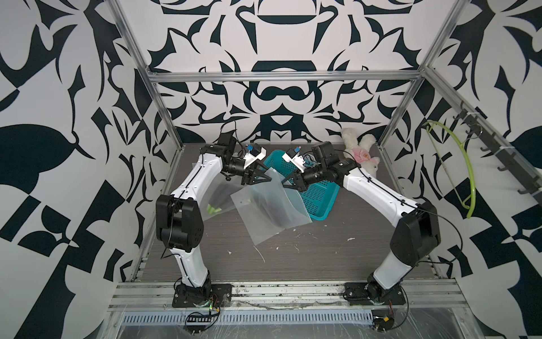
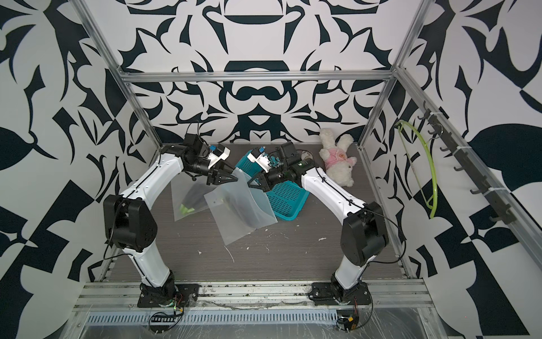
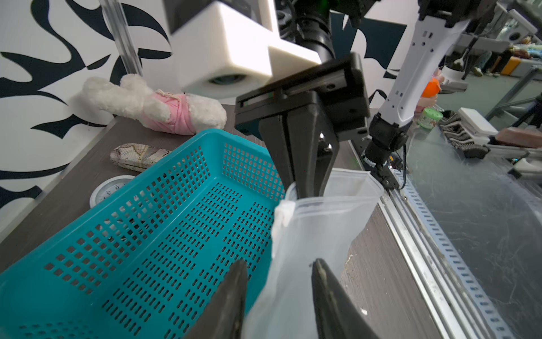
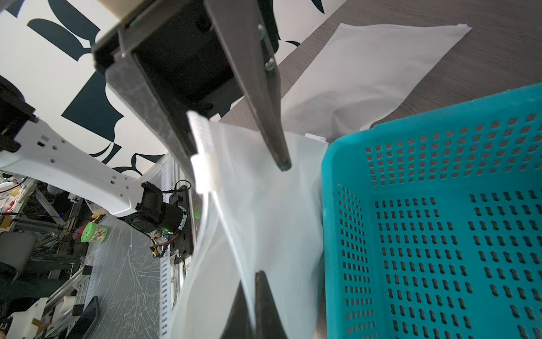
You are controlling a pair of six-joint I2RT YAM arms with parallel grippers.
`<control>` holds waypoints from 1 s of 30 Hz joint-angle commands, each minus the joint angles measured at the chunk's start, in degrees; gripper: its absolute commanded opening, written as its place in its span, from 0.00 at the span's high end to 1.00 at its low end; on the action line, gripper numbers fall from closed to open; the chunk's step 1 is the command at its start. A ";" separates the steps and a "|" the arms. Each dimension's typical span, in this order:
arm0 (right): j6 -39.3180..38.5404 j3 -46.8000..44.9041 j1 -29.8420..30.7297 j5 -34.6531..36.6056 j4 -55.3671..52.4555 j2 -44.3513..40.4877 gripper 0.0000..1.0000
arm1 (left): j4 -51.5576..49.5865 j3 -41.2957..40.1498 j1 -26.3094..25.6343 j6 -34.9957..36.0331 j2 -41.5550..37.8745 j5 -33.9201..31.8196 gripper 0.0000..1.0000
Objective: Place the eggplant in a zip-top bag and seal the zipper
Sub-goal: Zip the zipper on the zipper food storage bag.
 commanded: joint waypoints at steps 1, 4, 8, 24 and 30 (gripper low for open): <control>-1.19 3.00 0.47 -1.59 -0.44 0.08 1.00 | -6.50 1.77 0.20 4.70 0.59 2.97 0.62; -1.56 3.42 0.65 -1.76 -1.13 0.74 1.00 | -6.38 2.03 -0.04 4.76 1.02 3.29 0.55; -1.67 3.53 0.74 -1.48 -1.40 0.89 1.00 | -6.86 2.80 -0.37 4.90 1.48 3.38 0.56; -2.37 4.30 1.21 -0.71 -3.04 1.73 1.00 | -9.41 5.40 -1.47 5.67 3.31 2.94 0.96; -2.71 5.11 1.22 1.28 -3.74 1.57 0.99 | -11.42 5.84 -1.60 5.71 3.74 2.51 1.00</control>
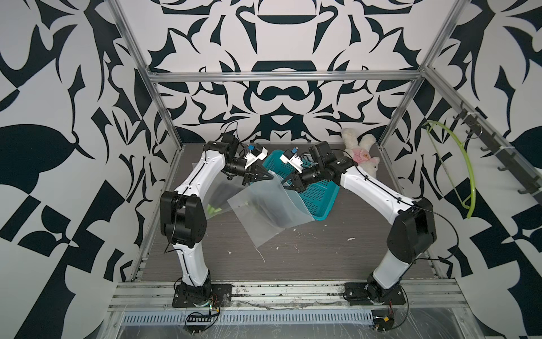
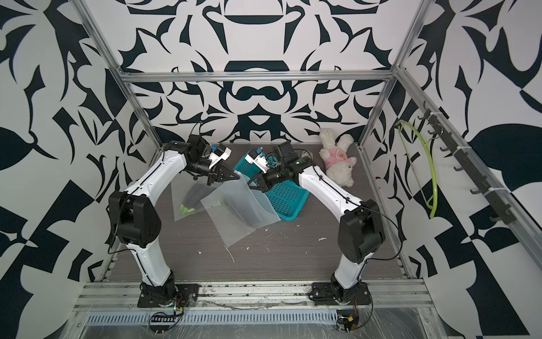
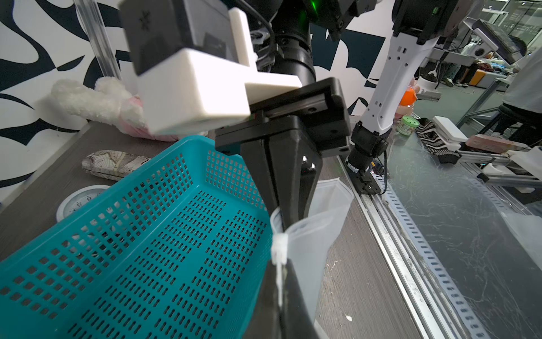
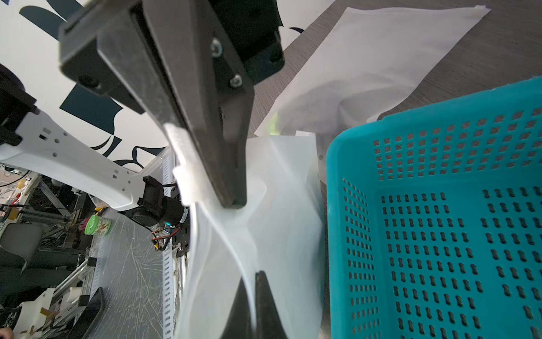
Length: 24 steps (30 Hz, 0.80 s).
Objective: Place the eggplant in a zip-top bag and seal the zipper
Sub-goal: Zip the zipper on the zipper food storage bag.
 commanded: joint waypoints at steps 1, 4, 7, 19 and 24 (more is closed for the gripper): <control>-1.51 2.49 0.30 1.80 -0.05 -0.70 0.96 | -3.67 1.88 -0.26 0.63 0.92 0.20 1.00; -5.12 2.34 -0.01 5.70 -2.23 -2.27 0.84 | -3.60 2.83 -0.24 -2.86 1.35 -1.42 1.00; -10.67 0.68 -1.60 7.54 -4.12 -5.04 0.76 | -8.36 5.67 -0.24 -0.89 2.89 -3.77 1.00; -20.60 3.68 -4.03 -1.87 -2.37 -7.55 0.51 | -19.07 12.04 -1.34 2.10 5.50 -7.01 1.00; -24.62 9.05 -3.94 -5.42 -4.92 -3.12 0.50 | -22.67 15.63 -1.39 -0.93 7.64 -7.33 1.00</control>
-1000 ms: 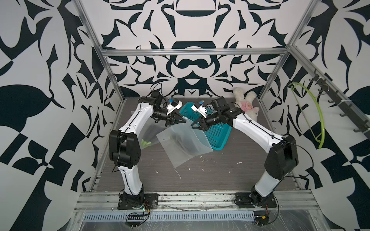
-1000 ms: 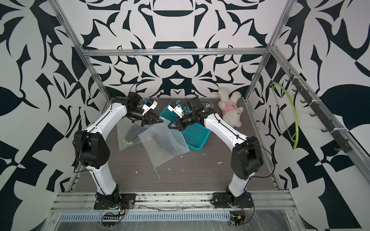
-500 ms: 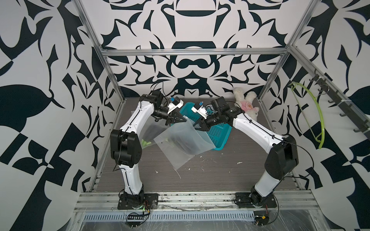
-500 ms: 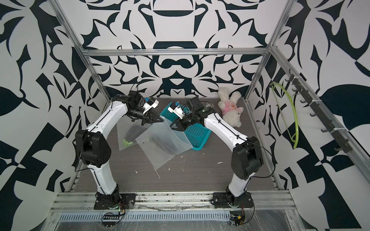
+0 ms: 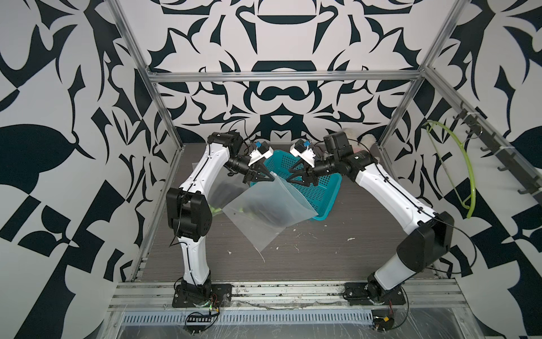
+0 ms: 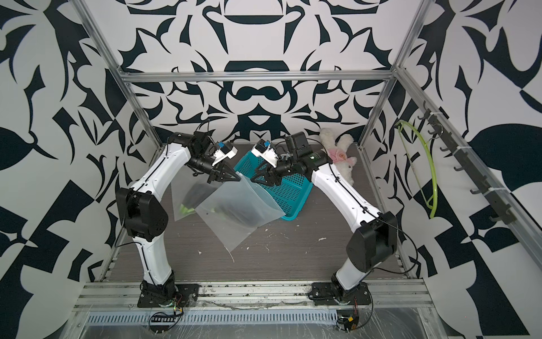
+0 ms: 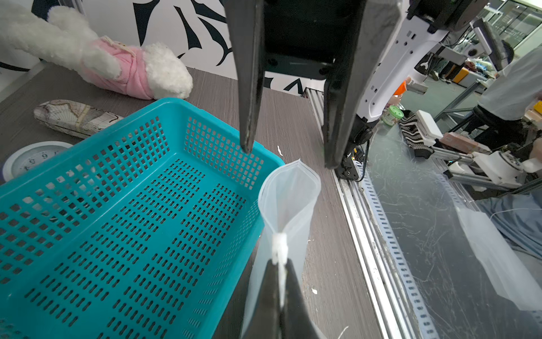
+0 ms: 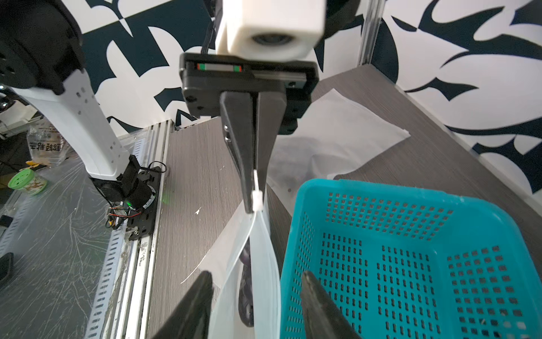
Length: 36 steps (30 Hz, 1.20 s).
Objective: Place the eggplant in a zip-top bag and seal the zipper
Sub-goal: Zip the zipper on the zipper food storage bag.
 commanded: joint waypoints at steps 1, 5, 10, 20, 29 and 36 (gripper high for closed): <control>-3.69 3.25 0.17 -4.42 0.83 1.48 0.50 | -5.75 2.14 -0.08 -0.55 1.98 -0.38 1.00; -1.60 4.67 0.17 -8.26 3.88 3.99 0.53 | -3.76 0.59 -0.35 -0.79 0.70 -0.40 1.00; -0.63 6.73 0.48 -11.73 4.67 5.93 0.56 | -0.33 -0.54 -0.47 -3.33 -0.67 -1.32 1.00; 1.90 9.22 2.40 -12.39 5.32 9.42 0.53 | 0.71 0.11 -0.45 -4.01 -0.60 -1.59 1.00; 6.39 9.83 2.38 -11.70 7.05 11.52 0.64 | 1.11 -0.55 -0.40 -3.68 -1.30 -1.72 1.00; 6.94 10.45 2.42 -12.30 5.44 12.16 0.79 | 1.68 -0.28 -0.37 -3.95 -1.31 -2.07 1.00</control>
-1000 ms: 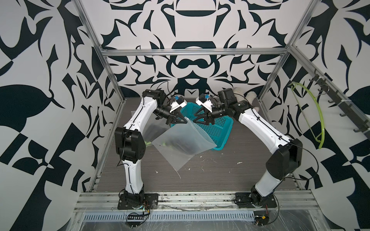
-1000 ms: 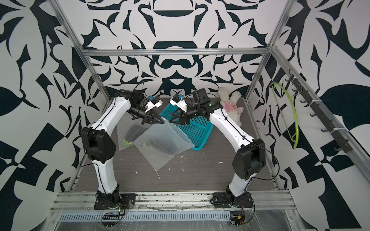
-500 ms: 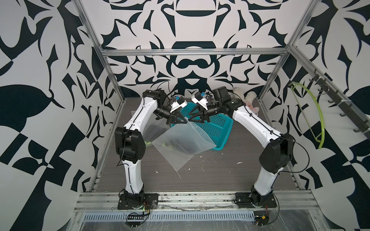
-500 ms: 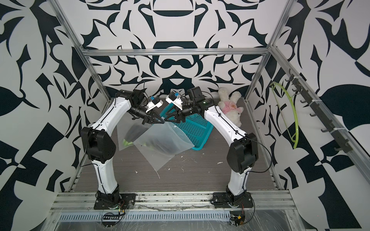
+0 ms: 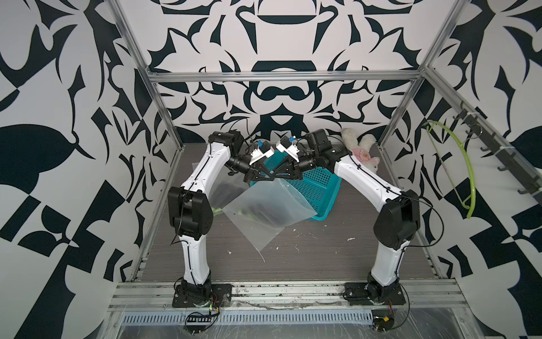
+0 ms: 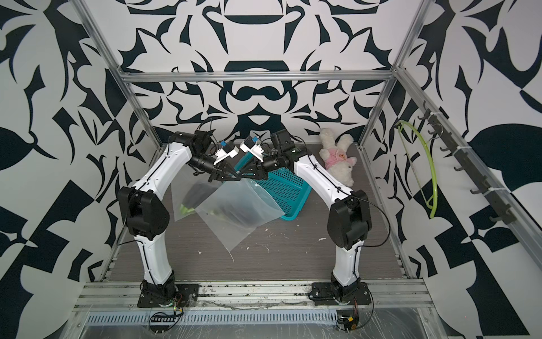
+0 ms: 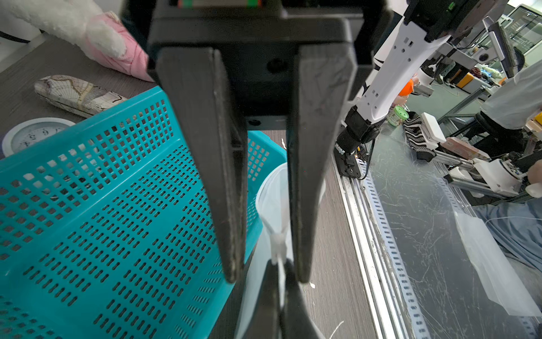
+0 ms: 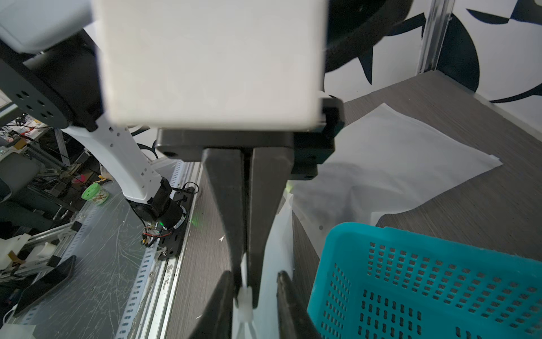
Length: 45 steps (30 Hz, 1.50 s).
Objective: Place the eggplant in a zip-top bag and seal the zipper
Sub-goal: Zip the zipper on the zipper food storage bag.
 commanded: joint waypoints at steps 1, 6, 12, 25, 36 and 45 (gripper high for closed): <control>0.39 3.19 0.03 -1.54 -0.33 -0.76 0.80 | -0.46 -0.32 -0.07 0.05 -1.89 0.11 1.00; 0.14 4.19 0.08 -1.62 -2.24 -0.11 0.90 | 0.77 -1.23 0.01 -0.24 -2.73 0.31 1.00; -0.89 5.69 0.08 -0.97 -5.39 0.76 0.84 | 4.12 -3.47 0.54 -1.86 -4.69 0.99 1.00; -1.38 5.98 0.07 -0.87 -6.80 1.00 0.93 | 4.72 -3.76 0.71 -2.49 -4.75 0.90 1.00; -3.67 2.03 0.05 -0.56 -4.92 -1.60 0.97 | 6.11 -3.88 2.19 -4.17 -5.67 0.29 1.00; -5.07 -1.36 0.08 0.95 -4.19 -3.44 0.98 | 8.14 -4.34 4.75 -5.74 -7.51 4.06 1.00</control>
